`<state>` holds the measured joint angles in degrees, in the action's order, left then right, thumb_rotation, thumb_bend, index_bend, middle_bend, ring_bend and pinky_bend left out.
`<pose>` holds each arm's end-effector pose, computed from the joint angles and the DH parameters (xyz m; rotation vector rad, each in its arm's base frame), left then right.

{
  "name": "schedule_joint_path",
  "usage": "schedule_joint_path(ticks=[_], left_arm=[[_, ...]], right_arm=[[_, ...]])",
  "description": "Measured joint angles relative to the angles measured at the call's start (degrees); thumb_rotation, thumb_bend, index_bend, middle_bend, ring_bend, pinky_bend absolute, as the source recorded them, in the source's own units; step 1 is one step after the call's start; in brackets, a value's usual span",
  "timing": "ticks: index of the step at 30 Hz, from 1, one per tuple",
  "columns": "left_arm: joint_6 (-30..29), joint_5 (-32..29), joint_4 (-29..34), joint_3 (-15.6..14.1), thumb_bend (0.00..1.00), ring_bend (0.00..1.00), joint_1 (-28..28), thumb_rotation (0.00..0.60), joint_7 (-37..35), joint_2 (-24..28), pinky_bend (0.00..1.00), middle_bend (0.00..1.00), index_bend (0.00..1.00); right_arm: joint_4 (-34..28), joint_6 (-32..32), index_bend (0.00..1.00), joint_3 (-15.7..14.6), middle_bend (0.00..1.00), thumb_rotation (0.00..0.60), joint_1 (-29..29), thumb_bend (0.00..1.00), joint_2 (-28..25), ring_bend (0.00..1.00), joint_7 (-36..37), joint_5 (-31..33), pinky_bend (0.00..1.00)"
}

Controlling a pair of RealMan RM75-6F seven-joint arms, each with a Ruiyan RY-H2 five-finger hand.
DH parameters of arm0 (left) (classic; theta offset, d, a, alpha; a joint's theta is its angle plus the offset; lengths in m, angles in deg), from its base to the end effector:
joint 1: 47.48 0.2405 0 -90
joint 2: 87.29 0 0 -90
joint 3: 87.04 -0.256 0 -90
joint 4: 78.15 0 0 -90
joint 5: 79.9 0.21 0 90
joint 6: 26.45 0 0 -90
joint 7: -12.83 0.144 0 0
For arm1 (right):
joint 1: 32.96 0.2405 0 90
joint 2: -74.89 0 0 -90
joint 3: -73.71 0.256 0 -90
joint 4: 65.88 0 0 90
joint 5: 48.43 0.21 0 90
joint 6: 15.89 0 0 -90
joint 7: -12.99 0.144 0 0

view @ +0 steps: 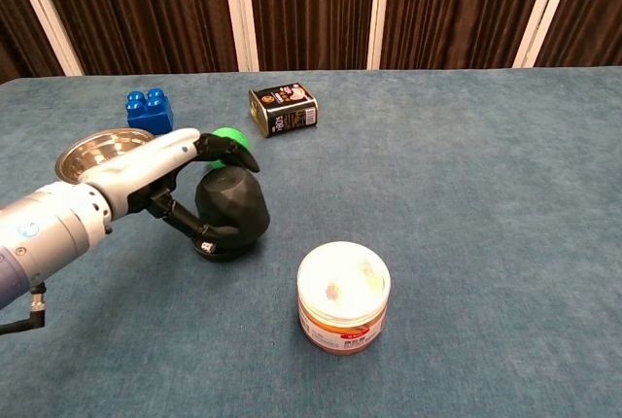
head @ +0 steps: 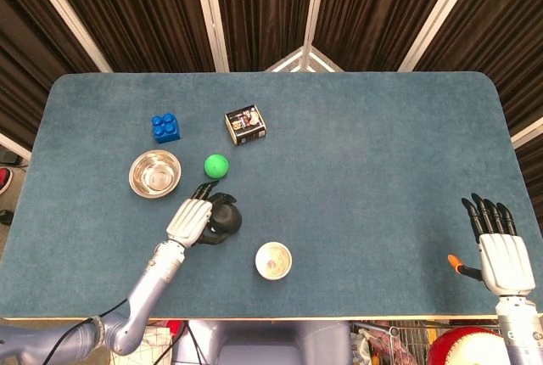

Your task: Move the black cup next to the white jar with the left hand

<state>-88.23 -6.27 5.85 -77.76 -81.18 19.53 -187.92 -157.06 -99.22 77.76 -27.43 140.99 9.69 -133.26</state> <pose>-0.1328 0.2859 -0.0640 -1.7452 -1.2622 -1.2219 -0.3124 -0.1891 0.1498 1.3937 -0.8808 0.8698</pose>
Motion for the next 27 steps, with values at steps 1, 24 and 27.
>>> schedule_joint_path(ticks=[1, 24, 27], left_arm=[[-0.1, 0.1, 0.98, 0.05, 0.4, 0.0, -0.03, 0.6, 0.06, 0.21, 0.0, 0.32, 0.28], [-0.75, -5.01, -5.57, 4.38, 0.38, 0.0, -6.45, 0.6, 12.99, -13.32, 0.0, 0.19, 0.28], [-0.62, -4.74, -5.4, 3.89, 0.36, 0.0, -6.48, 0.6, 13.23, -13.05, 0.0, 0.05, 0.22]], right_arm=[[-0.01, -0.03, 0.03, 0.0, 0.0, 0.6, -0.02, 0.18, -0.02, 0.02, 0.02, 0.01, 0.0], [0.36, -0.25, 0.03, 0.23, 0.0, 0.6, -0.18, 0.19, -0.79, 0.02, 1.81, 0.12, 0.0], [0.25, -0.21, 0.03, 0.22, 0.0, 0.6, -0.16, 0.18, -0.9, 0.02, 1.96, 0.13, 0.0]])
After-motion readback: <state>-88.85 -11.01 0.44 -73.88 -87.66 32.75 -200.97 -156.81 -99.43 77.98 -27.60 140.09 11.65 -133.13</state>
